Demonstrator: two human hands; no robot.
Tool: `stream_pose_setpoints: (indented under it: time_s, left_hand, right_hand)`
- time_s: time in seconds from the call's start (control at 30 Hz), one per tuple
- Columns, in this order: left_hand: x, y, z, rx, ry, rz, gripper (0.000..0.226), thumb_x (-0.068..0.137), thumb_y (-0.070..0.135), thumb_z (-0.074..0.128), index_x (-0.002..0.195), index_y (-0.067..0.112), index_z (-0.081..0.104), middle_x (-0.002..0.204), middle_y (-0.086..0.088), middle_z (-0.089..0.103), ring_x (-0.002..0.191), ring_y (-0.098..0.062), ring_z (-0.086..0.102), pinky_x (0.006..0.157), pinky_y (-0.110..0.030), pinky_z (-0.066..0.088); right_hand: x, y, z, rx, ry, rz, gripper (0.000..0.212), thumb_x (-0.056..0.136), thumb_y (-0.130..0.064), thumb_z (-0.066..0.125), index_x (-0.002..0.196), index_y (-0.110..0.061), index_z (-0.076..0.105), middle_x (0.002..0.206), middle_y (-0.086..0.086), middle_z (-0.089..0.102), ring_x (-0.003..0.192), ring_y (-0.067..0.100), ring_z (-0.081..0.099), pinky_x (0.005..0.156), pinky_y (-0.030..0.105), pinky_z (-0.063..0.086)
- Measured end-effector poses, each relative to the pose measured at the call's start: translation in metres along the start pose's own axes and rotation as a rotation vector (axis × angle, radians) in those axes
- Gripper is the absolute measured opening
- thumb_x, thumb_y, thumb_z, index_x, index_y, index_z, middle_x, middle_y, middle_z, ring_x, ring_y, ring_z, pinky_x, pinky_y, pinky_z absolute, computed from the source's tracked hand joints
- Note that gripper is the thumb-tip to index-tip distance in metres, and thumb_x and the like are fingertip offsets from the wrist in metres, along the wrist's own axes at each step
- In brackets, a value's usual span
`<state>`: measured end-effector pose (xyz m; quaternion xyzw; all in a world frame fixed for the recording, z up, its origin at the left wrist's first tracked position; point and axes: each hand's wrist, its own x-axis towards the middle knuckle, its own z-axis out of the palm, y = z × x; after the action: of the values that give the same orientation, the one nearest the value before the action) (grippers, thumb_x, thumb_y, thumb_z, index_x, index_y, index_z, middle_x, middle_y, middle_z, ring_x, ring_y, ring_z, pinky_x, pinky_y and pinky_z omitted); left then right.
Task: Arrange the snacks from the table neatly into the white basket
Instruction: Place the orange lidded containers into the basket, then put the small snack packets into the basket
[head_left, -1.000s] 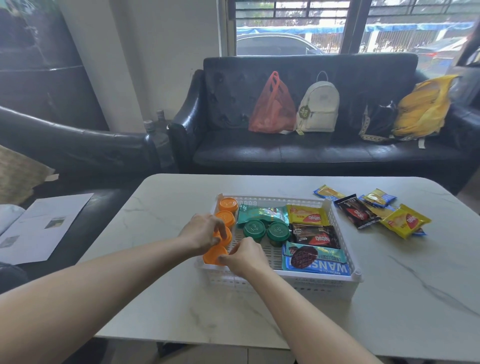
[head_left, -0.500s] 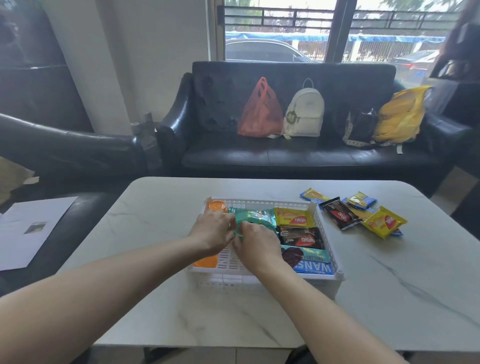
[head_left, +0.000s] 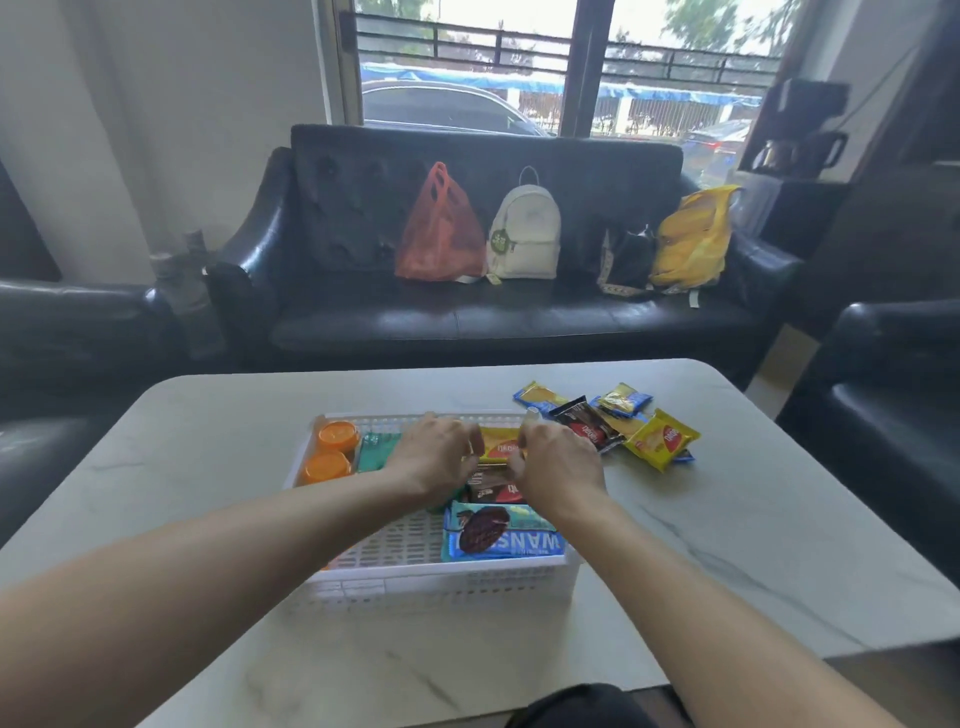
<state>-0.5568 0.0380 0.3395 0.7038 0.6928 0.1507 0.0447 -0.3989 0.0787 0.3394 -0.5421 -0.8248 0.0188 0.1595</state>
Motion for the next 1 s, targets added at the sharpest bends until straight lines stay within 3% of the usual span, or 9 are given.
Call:
stream_pose_setpoints:
  time_s: [0.3,0.7,0.83,1.0]
  left_hand:
    - [0.051,0.059,0.036,-0.03,0.009,0.133,0.015,0.093,0.025,0.058,0.104,0.024,0.067,0.112,0.0,0.069,0.104,-0.026,0.056,0.09,-0.036,0.044]
    - [0.123,0.107,0.098,0.047,-0.122,0.207,0.026,0.096,0.028,0.051,0.119,0.026,0.062,0.119,0.0,0.065,0.11,-0.026,0.056,0.093,-0.037,0.042]
    - [0.146,0.113,0.121,0.081,-0.229,0.17,0.034,0.096,0.022,0.048,0.13,0.019,0.053,0.129,-0.007,0.056,0.115,-0.032,0.052,0.094,-0.039,0.043]
    - [0.171,0.117,0.151,0.025,-0.361,0.057,0.052,0.097,0.017,0.042,0.148,0.013,0.033,0.146,-0.017,0.036,0.127,-0.038,0.043,0.107,-0.045,0.039]
  right_hand:
    - [0.019,0.088,-0.003,0.012,0.002,0.163,0.021,0.094,-0.033,0.052,0.105,-0.019,0.064,0.107,0.005,0.067,0.098,0.027,0.064,0.08,0.034,0.048]
    - [0.036,0.181,0.03,-0.003,-0.076,0.316,0.019,0.094,-0.029,0.05,0.102,-0.018,0.063,0.108,0.007,0.068,0.101,0.029,0.065,0.075,0.031,0.04]
    - [0.045,0.204,0.039,0.031,-0.078,0.397,0.02,0.093,-0.029,0.052,0.104,-0.018,0.064,0.109,0.008,0.069,0.102,0.03,0.064,0.08,0.031,0.044]
    - [0.057,0.229,0.05,0.12,-0.067,0.577,0.029,0.093,-0.033,0.053,0.114,-0.014,0.053,0.109,0.012,0.067,0.101,0.033,0.063,0.08,0.035,0.048]
